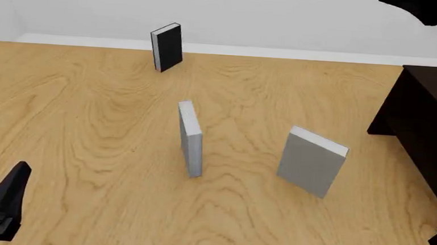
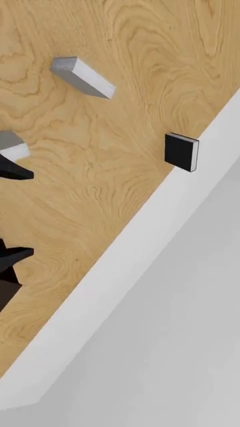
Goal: Pick up the book on the right and place it on the cabinet shelf.
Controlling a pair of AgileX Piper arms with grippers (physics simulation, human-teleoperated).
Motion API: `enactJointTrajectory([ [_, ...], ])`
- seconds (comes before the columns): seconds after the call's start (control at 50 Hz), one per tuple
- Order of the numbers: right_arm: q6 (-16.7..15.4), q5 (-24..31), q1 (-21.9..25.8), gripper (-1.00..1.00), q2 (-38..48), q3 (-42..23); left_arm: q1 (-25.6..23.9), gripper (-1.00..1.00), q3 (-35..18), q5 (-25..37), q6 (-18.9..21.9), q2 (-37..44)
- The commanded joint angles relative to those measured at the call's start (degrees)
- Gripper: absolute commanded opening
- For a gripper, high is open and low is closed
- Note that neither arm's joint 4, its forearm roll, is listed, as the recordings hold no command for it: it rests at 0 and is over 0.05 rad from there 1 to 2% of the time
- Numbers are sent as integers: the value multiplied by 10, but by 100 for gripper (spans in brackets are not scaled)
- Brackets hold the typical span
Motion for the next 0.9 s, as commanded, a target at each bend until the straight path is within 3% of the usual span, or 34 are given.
enactJointTrajectory([
  [0.02,-20,56,6,100,58,-84,-1,100,0,2,4,0],
  [0.2,-35,124,13,100,124,-186,-4,100,0,2,5,0],
  [0.32,-40,169,28,100,159,-217,-4,100,0,3,7,0],
  [0.52,-91,192,15,100,182,-193,-11,100,0,5,9,0],
  [0.9,-93,212,24,100,226,-165,-14,100,0,10,8,0],
])
